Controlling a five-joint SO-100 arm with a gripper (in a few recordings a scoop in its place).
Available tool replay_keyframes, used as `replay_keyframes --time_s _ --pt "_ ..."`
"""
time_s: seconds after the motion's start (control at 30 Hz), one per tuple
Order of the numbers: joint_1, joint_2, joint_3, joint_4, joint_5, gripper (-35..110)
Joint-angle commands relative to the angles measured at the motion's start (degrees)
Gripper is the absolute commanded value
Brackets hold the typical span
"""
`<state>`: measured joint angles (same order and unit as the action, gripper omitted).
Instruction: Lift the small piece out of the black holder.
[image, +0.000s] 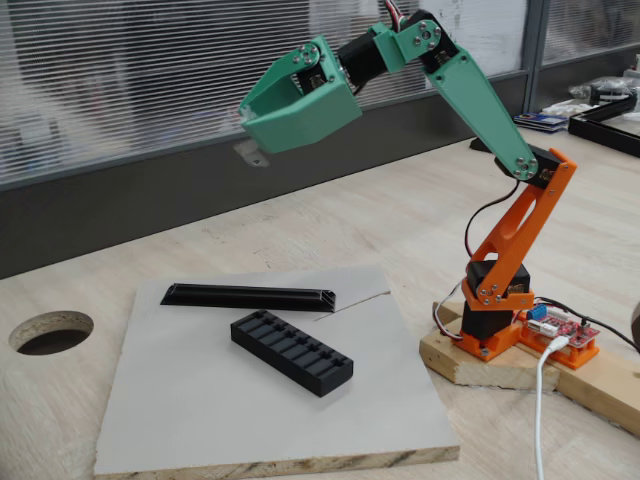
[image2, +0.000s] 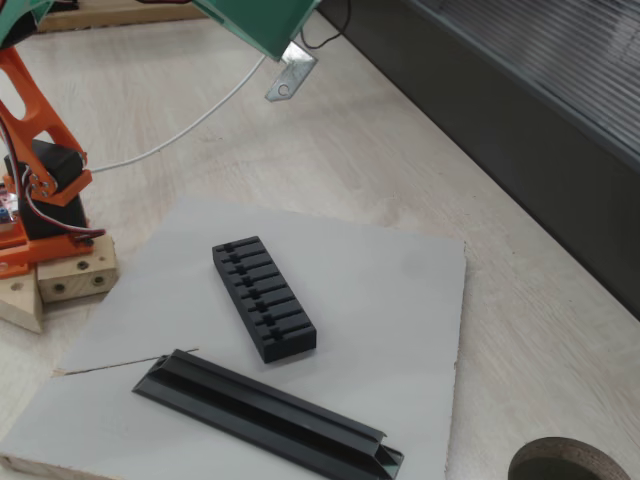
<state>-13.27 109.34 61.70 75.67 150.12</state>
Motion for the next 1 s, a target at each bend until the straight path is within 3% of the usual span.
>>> replay_keyframes --time_s 0.0,0.97 --pt "-0.4 1.9 -0.4 0.4 0.2 4" --pt "-0.4 2.3 6.9 -0.2 0.2 4"
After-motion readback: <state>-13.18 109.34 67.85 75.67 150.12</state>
